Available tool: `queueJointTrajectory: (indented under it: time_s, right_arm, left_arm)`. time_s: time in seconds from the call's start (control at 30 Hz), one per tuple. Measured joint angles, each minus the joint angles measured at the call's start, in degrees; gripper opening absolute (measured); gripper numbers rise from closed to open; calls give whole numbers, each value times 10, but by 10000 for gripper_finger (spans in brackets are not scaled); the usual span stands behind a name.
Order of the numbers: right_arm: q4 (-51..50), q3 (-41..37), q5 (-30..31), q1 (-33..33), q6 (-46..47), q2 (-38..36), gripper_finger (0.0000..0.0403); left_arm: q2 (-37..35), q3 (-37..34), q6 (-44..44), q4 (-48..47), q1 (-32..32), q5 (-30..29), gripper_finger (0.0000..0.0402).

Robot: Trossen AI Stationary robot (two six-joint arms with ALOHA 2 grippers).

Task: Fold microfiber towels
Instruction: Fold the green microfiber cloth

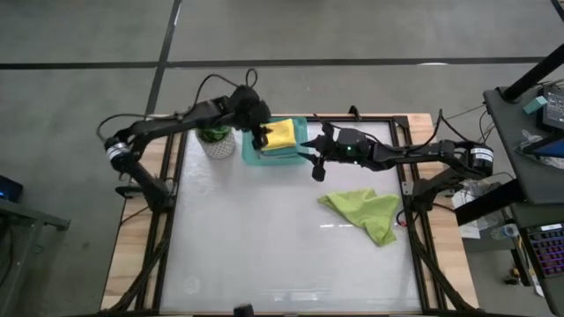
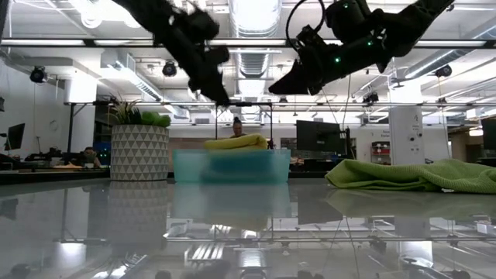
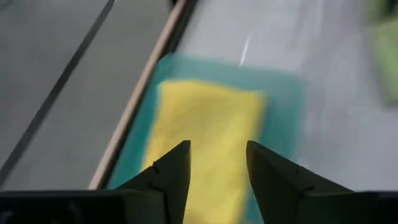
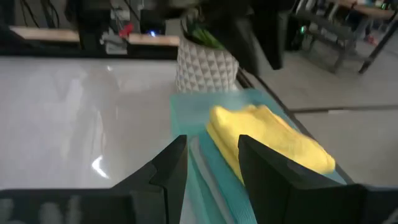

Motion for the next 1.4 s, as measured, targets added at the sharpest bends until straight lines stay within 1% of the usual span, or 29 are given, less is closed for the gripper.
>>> queueJointTrajectory:
  time_s: [0.1, 0.17, 0.4, 0.57, 0.67, 0.8, 1.27, 1.33, 1.4]
  right_arm:
    - [31, -15, 0, 4, 15, 0, 134]
    - [39, -23, 0, 7, 26, 0, 134]
    - [40, -34, 0, 26, 60, 0, 134]
    - [40, -35, 0, 56, 60, 0, 134]
    - [40, -35, 3, 70, 60, 0, 134]
    - [40, -35, 4, 85, 69, 0, 134]
    - [37, -35, 5, 93, 96, 0, 134]
    - [10, -32, 5, 93, 121, -2, 134]
    - [-75, -15, 4, 93, 153, -6, 134]
  left_arm:
    - [-39, -11, -13, 7, -56, 0, 141]
    - [-68, -33, -28, 30, -99, 0, 141]
    - [-145, -142, -88, 144, -247, -3, 141]
    - [-176, -206, -116, 217, -314, -18, 141]
    - [-184, -231, -126, 234, -336, -19, 141]
    - [-184, -245, -147, 239, -343, -19, 141]
    - [-179, -246, -147, 240, -343, -21, 141]
    - [-182, -248, -147, 231, -343, -33, 141]
    - [-186, -252, -147, 227, -343, -60, 141]
